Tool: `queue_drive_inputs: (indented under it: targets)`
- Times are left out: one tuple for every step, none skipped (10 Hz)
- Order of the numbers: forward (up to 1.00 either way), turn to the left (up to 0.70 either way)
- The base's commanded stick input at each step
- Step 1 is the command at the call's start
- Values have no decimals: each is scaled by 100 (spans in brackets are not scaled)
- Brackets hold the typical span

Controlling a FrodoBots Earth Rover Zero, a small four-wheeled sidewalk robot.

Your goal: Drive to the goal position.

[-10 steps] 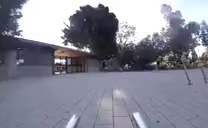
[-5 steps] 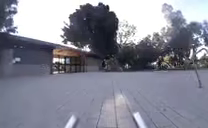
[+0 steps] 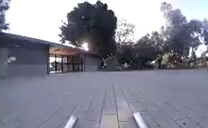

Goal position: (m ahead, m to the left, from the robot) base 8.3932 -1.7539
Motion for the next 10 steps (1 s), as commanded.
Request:
queue_drive_inputs:
  targets:
    - [100, -24]
    - [100, -5]
    - [100, 0]
    - [100, 0]
    - [100, 0]
    - [100, 0]
    - [100, 0]
    - [100, 0]
    - [100, 0]
    - [100, 0]
